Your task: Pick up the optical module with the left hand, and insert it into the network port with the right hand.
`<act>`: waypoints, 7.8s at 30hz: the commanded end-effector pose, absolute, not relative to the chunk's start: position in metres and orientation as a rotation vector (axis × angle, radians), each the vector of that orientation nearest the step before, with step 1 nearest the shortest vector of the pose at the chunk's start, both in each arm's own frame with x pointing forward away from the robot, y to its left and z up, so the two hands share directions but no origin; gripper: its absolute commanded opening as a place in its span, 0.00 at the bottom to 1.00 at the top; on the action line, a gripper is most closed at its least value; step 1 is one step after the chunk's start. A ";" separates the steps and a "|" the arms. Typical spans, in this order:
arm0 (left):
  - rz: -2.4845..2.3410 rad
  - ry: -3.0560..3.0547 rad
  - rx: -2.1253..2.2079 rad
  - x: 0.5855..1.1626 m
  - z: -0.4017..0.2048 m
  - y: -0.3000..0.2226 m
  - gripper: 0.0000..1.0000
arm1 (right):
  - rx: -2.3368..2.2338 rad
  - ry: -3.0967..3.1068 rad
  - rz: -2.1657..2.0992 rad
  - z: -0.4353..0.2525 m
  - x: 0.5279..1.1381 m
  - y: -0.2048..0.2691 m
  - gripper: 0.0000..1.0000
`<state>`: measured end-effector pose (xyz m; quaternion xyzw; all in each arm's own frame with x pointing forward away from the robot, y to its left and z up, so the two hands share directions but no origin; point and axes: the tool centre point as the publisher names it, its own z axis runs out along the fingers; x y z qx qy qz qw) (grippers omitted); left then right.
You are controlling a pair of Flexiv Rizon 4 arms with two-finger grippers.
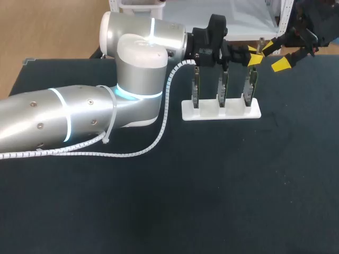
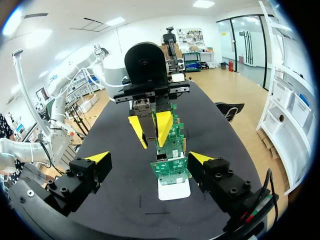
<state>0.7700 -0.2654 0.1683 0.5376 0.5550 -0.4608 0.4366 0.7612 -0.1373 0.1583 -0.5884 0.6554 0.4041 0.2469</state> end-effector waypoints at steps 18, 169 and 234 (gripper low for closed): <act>-1.176 1.390 1.326 0.772 0.163 -0.268 0.00 | -1.603 1.788 1.097 0.158 0.760 -0.137 1.00; -0.882 1.557 1.597 0.778 0.182 -0.243 1.00 | -1.603 1.701 0.976 0.204 0.776 -0.100 0.00; -0.962 1.712 1.631 0.756 0.152 -0.241 1.00 | -1.632 1.713 0.975 0.199 0.774 -0.103 0.00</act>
